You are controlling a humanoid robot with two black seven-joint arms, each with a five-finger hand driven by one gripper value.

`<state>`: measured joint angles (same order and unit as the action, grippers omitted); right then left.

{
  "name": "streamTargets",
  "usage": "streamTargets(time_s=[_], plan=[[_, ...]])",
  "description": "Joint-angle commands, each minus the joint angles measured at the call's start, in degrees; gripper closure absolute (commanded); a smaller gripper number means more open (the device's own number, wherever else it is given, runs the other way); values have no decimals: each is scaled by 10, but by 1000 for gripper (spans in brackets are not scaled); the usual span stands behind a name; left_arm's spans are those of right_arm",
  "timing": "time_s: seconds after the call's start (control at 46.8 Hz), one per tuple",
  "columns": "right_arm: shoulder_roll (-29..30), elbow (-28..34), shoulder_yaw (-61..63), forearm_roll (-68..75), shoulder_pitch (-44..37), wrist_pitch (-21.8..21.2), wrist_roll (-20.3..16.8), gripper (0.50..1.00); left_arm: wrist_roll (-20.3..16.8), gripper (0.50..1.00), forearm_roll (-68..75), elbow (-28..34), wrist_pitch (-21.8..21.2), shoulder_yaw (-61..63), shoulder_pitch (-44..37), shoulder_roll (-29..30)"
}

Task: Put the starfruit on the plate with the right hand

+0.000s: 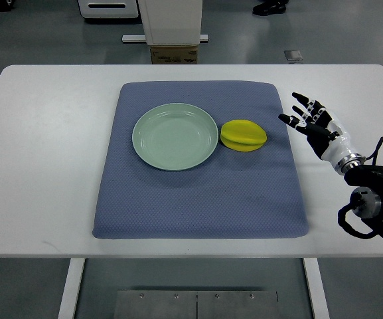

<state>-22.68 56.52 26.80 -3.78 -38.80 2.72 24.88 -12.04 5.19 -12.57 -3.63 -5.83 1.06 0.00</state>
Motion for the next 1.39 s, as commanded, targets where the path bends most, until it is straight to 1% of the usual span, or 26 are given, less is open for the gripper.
streamTargets(time_s=[0.0, 0.299, 0.705, 0.791, 0.983, 1.112, 1.368], plan=[[0, 0, 0, 0, -1, 0, 0, 500, 0, 500, 0, 1, -2, -1, 0, 0], [-2, -1, 2, 0, -8, 0, 3, 500, 0, 500, 0, 0, -2, -1, 9, 0], [-4, 0, 8, -5, -22, -6, 3, 500, 0, 500, 0, 1, -2, -1, -2, 0], [-3, 0, 8, -5, -22, -18, 3, 500, 0, 500, 0, 1, -2, -1, -2, 0], [-5, -6, 9, -6, -26, -71, 3, 500, 0, 500, 0, 1, -2, -1, -2, 0], [-9, -6, 9, -5, -31, -74, 0, 500, 0, 500, 0, 1, -2, -1, -2, 0], [-13, -17, 8, -6, -31, -75, 4, 500, 0, 500, 1, 1, -2, -1, -2, 0]])
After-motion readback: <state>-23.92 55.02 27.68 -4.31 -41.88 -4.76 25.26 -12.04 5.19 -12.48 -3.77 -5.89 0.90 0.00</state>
